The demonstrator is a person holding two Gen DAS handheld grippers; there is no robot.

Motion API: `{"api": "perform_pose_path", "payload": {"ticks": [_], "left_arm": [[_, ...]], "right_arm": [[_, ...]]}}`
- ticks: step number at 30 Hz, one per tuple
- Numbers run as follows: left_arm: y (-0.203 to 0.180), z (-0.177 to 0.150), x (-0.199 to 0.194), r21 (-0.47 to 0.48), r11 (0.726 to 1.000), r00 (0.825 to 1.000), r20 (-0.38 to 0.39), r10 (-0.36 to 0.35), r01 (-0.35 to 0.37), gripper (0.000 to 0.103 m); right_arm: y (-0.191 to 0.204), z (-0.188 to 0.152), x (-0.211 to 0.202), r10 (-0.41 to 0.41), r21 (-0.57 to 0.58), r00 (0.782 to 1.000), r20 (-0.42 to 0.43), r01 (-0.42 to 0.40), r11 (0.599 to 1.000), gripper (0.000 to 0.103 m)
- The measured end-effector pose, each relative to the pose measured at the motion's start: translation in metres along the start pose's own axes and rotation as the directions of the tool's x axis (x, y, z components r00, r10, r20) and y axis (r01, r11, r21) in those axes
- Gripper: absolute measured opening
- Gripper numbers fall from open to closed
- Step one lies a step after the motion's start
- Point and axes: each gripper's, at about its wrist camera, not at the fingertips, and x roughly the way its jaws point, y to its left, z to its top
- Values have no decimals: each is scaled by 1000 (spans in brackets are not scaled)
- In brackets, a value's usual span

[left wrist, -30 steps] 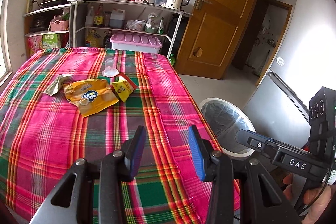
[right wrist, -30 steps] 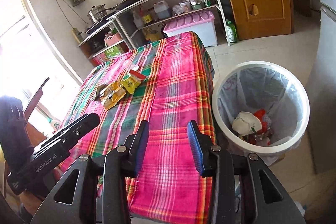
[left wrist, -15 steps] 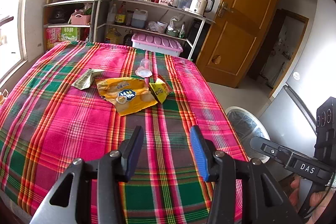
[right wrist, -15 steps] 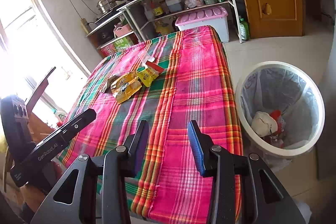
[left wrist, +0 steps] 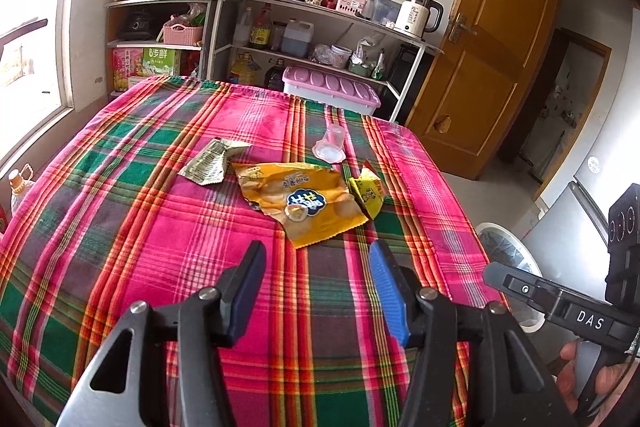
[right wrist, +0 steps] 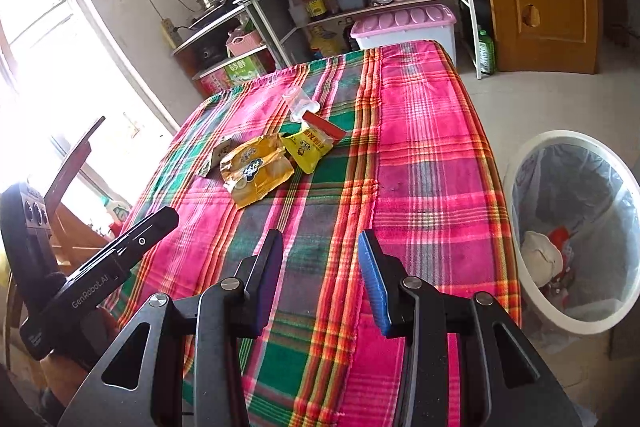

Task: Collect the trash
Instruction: 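Grasp the white printed packet with the left tool while the right tool grasps the yellow packet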

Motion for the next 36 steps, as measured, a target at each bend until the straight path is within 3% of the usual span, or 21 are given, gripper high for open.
{"api": "perform_pose_path", "payload": {"ticks": [16, 29, 31, 36], "left_arm": [[58, 49, 64, -14, 993, 993, 6, 121, -121, 59], [71, 66, 109, 10, 990, 989, -43, 138, -138, 59], [70, 67, 114, 14, 991, 989, -53, 135, -135, 49], [68, 71, 121, 18, 990, 987, -73, 141, -140, 40]], "right_arm": [[17, 51, 86, -5, 18, 999, -44, 6, 1000, 40], [10, 84, 131, -68, 100, 997, -47, 72, 992, 40], [6, 86, 136, -77, 116, 995, -55, 83, 990, 40], [1, 86, 144, -66, 141, 996, -63, 74, 987, 43]]}}
